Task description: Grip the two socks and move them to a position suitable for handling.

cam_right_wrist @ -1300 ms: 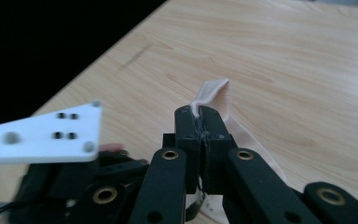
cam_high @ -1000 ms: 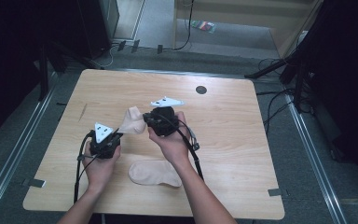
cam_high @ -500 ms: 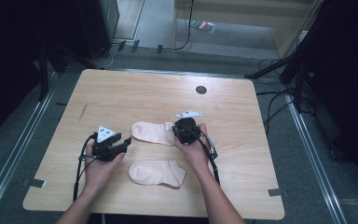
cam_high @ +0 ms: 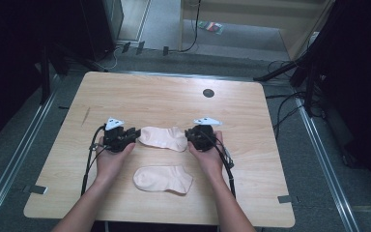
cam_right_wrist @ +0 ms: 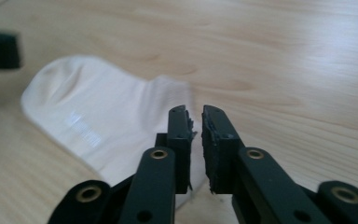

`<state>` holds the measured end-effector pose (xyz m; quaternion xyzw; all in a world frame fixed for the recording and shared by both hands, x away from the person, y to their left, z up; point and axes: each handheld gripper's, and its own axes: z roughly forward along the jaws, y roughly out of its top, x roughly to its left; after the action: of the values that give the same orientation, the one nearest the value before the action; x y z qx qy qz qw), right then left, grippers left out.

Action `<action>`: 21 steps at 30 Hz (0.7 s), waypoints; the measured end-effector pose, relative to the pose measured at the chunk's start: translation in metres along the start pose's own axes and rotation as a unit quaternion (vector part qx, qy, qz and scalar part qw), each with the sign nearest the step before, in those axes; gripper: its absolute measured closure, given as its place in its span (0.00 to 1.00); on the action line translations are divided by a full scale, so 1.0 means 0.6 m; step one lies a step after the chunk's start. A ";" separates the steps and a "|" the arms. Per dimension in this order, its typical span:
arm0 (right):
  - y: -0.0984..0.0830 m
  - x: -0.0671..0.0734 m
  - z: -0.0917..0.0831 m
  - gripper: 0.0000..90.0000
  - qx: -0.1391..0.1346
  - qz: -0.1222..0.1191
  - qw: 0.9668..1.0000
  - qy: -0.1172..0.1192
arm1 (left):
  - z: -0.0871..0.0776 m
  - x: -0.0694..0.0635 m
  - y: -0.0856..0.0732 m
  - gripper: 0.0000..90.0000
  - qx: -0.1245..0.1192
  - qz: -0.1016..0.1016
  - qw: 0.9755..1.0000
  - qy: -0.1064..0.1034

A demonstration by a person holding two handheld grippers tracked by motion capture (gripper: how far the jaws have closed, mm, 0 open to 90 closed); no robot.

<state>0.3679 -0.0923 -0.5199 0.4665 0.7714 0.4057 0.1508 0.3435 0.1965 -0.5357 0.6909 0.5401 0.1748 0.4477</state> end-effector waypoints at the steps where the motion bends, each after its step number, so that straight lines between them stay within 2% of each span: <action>1: -0.001 0.004 0.005 0.93 0.005 -0.011 1.000 0.007 | 0.007 0.000 0.002 0.83 0.004 0.005 1.000 -0.009; 3: -0.005 0.014 0.017 0.94 0.022 -0.033 0.999 0.019 | 0.023 -0.002 0.003 0.84 0.026 0.012 0.999 -0.019; 6: -0.009 0.017 0.034 0.95 0.038 -0.040 0.998 0.006 | 0.041 -0.007 -0.003 0.86 0.065 0.024 0.997 -0.026; 7: -0.011 0.015 0.038 0.95 0.042 -0.039 0.998 0.000 | 0.040 -0.009 -0.004 0.88 0.068 0.025 0.997 -0.023; 8: -0.012 0.014 0.041 0.96 0.047 -0.034 0.998 -0.009 | 0.038 -0.009 -0.003 0.88 0.073 0.020 0.997 -0.022; 9: -0.013 0.011 0.041 0.97 0.044 -0.030 0.999 -0.007 | 0.037 -0.009 -0.003 0.88 0.077 0.009 0.997 -0.023; 10: -0.013 0.007 0.041 0.97 0.043 -0.027 0.999 -0.005 | 0.035 -0.009 -0.003 0.88 0.081 0.007 0.996 -0.024; 15: -0.012 -0.003 0.037 1.00 0.047 -0.022 0.998 -0.030 | 0.024 -0.018 -0.013 0.92 0.083 0.018 0.996 -0.012; 17: -0.012 -0.004 0.035 1.00 0.049 -0.029 0.998 -0.041 | 0.017 -0.023 -0.020 0.93 0.081 0.017 0.997 -0.004; 19: -0.014 -0.006 0.034 1.00 0.046 -0.027 0.998 -0.044 | 0.013 -0.027 -0.025 0.94 0.076 0.023 0.997 0.004; 21: -0.014 -0.005 0.034 1.00 0.046 -0.028 0.997 -0.048 | 0.012 -0.030 -0.027 0.92 0.075 0.021 0.997 0.002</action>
<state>0.3769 -0.0866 -0.5396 0.4700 0.7939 0.3426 0.1772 0.3328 0.1776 -0.5480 0.7332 0.5379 0.1446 0.3901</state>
